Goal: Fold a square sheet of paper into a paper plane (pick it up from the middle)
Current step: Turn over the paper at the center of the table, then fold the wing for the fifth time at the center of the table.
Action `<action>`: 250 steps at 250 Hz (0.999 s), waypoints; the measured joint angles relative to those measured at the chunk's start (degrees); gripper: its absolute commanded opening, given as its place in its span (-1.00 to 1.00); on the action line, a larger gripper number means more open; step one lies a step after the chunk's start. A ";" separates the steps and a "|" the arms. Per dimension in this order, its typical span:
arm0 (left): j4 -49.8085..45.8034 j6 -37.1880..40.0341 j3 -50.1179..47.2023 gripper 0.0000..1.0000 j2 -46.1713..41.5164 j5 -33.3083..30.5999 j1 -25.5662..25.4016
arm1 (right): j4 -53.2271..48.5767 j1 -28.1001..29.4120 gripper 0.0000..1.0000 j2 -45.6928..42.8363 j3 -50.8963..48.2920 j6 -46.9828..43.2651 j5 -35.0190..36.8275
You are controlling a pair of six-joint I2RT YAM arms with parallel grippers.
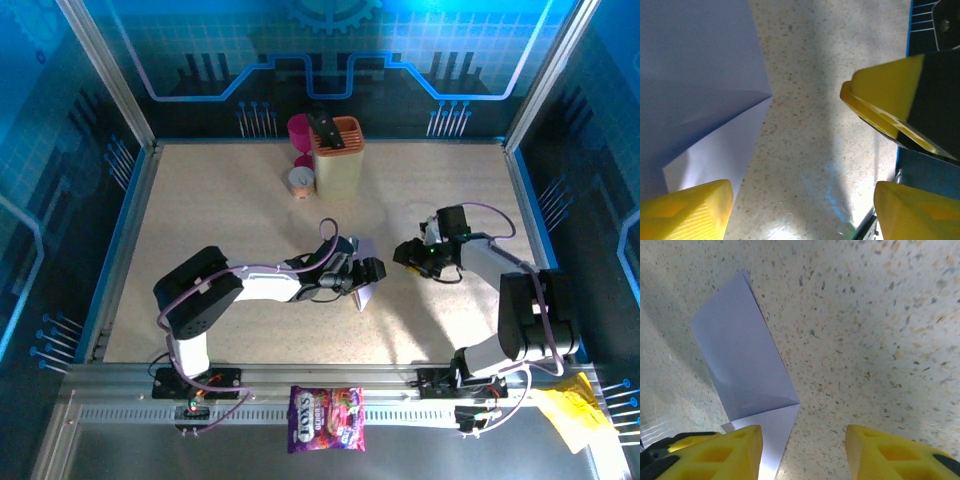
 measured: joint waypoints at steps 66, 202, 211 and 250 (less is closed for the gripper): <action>0.55 0.28 -0.04 0.48 2.25 0.90 0.72 | 3.63 0.70 -0.13 1.86 -2.84 0.66 -4.26; 2.78 4.13 -6.25 0.46 -1.09 5.55 5.51 | 10.45 10.23 -0.19 6.45 -2.69 4.92 -5.99; 2.86 4.13 -6.49 0.46 -1.27 5.57 5.60 | 10.49 10.54 -0.19 6.64 -2.43 5.03 -5.95; 3.52 4.28 -7.34 0.46 -1.68 5.79 5.99 | 10.36 11.56 -0.27 7.32 -1.33 5.40 -5.70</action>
